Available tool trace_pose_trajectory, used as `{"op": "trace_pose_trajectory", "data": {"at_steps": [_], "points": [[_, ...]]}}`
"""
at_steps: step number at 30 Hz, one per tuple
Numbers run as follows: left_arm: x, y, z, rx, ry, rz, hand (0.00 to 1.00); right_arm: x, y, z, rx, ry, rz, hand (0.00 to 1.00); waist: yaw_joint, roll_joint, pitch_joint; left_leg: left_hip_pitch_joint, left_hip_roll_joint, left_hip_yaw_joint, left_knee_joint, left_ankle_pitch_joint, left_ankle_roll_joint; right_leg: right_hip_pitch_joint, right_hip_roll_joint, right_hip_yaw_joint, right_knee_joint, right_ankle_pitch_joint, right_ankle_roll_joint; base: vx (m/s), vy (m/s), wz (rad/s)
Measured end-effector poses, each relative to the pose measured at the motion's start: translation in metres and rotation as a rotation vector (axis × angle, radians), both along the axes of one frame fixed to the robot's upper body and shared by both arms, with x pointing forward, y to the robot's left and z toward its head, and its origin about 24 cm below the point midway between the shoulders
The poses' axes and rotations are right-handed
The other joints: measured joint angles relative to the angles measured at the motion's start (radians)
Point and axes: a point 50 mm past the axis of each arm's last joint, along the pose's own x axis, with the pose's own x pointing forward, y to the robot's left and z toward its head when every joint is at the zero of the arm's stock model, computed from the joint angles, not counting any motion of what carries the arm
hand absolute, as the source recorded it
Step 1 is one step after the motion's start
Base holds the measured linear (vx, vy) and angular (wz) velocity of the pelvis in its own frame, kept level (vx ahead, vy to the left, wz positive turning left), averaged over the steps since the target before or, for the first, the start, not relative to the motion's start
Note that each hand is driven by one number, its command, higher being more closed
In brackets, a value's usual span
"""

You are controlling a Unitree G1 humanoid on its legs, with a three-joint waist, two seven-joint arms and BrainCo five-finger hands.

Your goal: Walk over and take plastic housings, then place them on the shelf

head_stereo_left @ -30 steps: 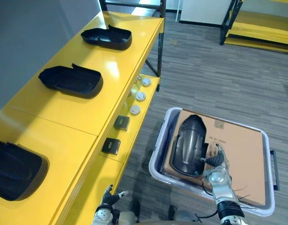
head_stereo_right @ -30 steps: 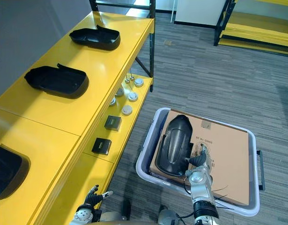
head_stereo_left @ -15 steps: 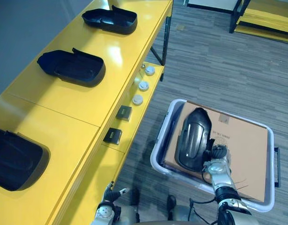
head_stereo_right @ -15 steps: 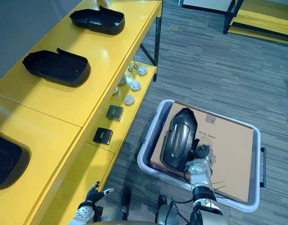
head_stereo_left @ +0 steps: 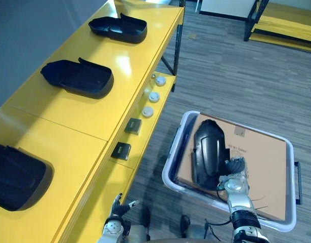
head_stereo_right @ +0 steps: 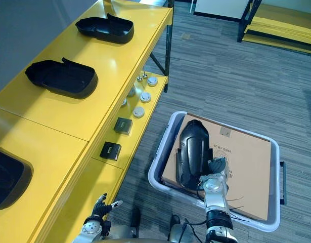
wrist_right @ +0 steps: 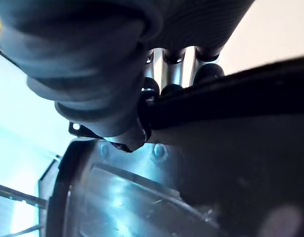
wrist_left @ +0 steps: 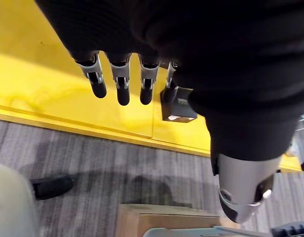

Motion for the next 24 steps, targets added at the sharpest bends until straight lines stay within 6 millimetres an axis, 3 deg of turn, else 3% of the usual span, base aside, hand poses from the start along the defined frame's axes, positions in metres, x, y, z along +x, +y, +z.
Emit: {"op": "trace_pose_trajectory", "data": {"at_steps": [7,10,17,24], "points": [[0.034,-0.022,0.048,-0.069,-0.277,-0.04,0.0,-0.012,-0.007,0.024,-0.065,-0.139,-0.081,1.0,-0.004,0.003,-0.019,-0.006,0.004,-0.001,0.011,-0.004,0.006,-0.003,0.006,-0.001,0.002,0.0,0.0,-0.03,-0.008,0.0],[0.045,-0.031,0.071,-0.115,-0.394,-0.035,0.0,-0.012,-0.003,0.045,-0.094,-0.237,-0.064,1.0,-0.003,0.006,-0.034,-0.015,0.002,0.0,0.031,-0.013,0.02,-0.003,0.005,0.0,0.003,0.0,0.0,0.0,0.0,0.0],[0.067,-0.055,0.133,-0.224,-0.697,-0.071,0.0,-0.005,0.03,0.104,-0.156,-0.533,0.06,1.0,-0.003,0.008,-0.074,-0.006,0.002,0.001,0.042,-0.014,0.02,0.011,0.004,0.001,0.003,0.0,0.0,0.0,0.0,0.0],[0.08,-0.09,0.172,-0.34,-0.853,-0.174,0.0,-0.008,0.069,0.134,-0.174,-0.699,0.213,1.0,-0.005,0.007,-0.091,0.009,0.003,0.014,0.042,-0.017,0.025,0.01,0.006,0.019,0.018,0.0,0.0,-0.04,0.001,-0.07]]}}
